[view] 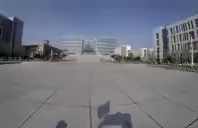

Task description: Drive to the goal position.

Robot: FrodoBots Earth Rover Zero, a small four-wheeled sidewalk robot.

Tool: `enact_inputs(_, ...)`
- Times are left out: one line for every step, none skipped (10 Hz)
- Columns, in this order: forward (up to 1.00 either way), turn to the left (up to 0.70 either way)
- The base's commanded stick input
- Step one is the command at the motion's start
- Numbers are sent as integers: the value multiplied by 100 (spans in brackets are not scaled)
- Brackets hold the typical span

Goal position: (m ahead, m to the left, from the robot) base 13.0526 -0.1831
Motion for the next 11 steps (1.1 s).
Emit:
enact_inputs(100, 0)
enact_inputs(100, 1)
enact_inputs(100, 7)
enact_inputs(100, 9)
enact_inputs(100, 18)
enact_inputs(100, 22)
enact_inputs(100, 20)
enact_inputs(100, 15)
enact_inputs(100, 0)
enact_inputs(100, 4)
enact_inputs(100, 5)
